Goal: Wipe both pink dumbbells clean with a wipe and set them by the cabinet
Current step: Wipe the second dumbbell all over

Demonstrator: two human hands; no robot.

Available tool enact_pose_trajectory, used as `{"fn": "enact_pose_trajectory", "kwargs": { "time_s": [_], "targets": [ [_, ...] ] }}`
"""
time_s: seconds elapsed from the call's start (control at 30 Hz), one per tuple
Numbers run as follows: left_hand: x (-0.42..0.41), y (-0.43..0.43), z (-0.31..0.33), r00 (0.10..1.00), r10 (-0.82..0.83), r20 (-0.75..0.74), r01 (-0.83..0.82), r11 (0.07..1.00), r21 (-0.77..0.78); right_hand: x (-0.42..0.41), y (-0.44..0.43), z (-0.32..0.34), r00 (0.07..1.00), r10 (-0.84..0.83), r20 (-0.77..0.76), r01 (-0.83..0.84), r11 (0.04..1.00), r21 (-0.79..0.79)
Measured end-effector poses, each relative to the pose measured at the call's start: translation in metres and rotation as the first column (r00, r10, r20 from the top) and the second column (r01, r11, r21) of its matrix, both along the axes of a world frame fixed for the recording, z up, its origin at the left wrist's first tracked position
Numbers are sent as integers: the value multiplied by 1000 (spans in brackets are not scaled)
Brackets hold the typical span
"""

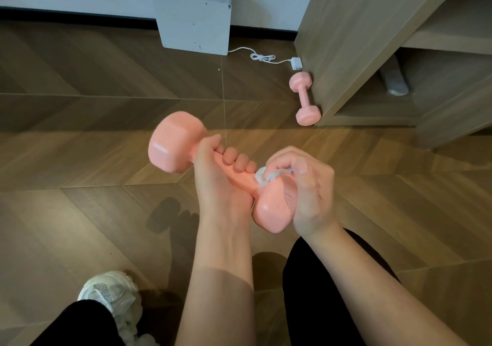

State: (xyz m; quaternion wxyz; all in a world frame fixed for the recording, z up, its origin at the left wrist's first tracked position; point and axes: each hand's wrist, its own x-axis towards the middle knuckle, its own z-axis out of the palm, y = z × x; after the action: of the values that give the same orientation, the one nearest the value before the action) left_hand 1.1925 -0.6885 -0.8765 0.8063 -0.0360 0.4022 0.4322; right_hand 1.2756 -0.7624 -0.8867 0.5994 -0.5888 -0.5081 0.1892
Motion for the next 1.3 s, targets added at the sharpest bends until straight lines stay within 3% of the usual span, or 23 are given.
{"fn": "enact_pose_trajectory", "kwargs": {
  "time_s": [0.2,0.3,0.4,0.47,0.53,0.7,0.8,0.9,1.0,1.2,1.3],
  "targets": [
    [-9,8,-4,996,-1,93,-17,981,194,-3,1,-10,997,-51,-49,46,993,-107],
    [-13,6,-8,993,6,118,-35,968,248,-1,6,-5,961,-70,-268,-19,948,-317],
    [-15,4,-9,985,-5,175,-45,959,278,10,10,-2,836,-104,-539,-204,852,-481],
    [-14,4,-9,979,1,205,-60,957,283,14,10,-1,642,-197,-741,-298,826,-478],
    [-12,5,-8,975,17,220,-79,957,278,14,10,-2,470,-264,-842,-329,833,-445],
    [-5,6,-5,963,33,269,-105,960,260,10,9,5,333,-98,-938,-250,950,-188],
    [-3,6,-4,978,-2,209,-67,944,324,9,10,7,267,-80,-960,-265,952,-153],
    [-3,3,-2,982,-23,188,-53,920,388,11,12,6,321,-209,-924,-292,906,-306],
    [-4,0,-2,976,-50,210,-47,899,435,14,9,5,380,-217,-899,-352,865,-357],
    [-7,3,-4,976,-44,215,-66,875,480,16,-5,7,380,-68,-922,-511,816,-271],
    [-10,8,-2,974,-34,223,-81,869,487,23,-10,9,439,108,-892,-650,724,-232]
  ]
}}
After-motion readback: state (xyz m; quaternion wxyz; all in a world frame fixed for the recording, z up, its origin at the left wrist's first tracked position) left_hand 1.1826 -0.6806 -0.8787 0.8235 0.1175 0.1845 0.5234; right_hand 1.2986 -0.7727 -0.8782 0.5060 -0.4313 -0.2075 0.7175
